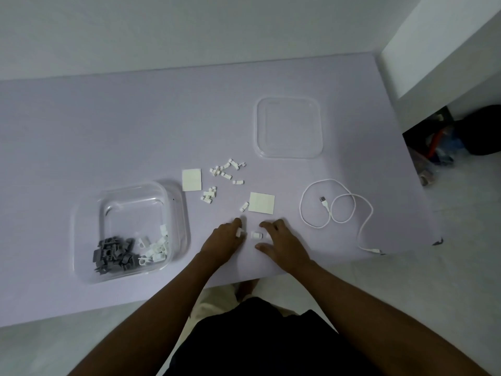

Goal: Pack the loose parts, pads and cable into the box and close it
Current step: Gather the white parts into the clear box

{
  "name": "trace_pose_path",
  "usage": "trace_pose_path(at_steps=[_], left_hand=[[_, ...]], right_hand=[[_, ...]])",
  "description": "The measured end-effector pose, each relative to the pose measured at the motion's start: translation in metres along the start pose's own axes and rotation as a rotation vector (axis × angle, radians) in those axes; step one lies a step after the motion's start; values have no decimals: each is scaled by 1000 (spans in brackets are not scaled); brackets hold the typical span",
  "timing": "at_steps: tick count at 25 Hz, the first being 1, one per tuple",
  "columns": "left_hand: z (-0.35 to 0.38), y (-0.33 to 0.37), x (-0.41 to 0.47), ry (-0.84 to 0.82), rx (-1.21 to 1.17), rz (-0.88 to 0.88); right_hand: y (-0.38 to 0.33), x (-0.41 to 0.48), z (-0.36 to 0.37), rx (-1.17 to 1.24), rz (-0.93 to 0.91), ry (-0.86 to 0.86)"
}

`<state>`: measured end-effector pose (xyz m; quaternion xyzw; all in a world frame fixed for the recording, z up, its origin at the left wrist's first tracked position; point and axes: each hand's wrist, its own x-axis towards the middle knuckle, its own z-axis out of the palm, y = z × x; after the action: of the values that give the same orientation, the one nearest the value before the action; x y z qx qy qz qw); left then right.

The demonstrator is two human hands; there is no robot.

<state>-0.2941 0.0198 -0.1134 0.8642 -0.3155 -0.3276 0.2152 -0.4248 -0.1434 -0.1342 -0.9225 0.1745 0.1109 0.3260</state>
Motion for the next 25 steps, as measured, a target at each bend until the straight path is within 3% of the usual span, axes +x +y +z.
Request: trace_pose_path(at_steps=[6, 9, 13, 18, 23, 25], left_hand=[[7, -6, -4, 32, 126, -47], [2, -4, -4, 50, 18, -113], [-18, -4, -15, 87, -137, -111], [-75, 0, -47, 323, -267, -95], [-120, -47, -93, 528, -286, -346], [-128, -71, -108, 432, -203, -436]], right_hand=[[-10, 11, 14, -69, -108, 17], [-11, 16, 19, -55, -124, 14], [-18, 22, 16, 289, 41, 63], [-58, 47, -5, 841, 339, 46], [-127, 77, -9, 934, 223, -13], [-158, 88, -7, 921, 165, -53]])
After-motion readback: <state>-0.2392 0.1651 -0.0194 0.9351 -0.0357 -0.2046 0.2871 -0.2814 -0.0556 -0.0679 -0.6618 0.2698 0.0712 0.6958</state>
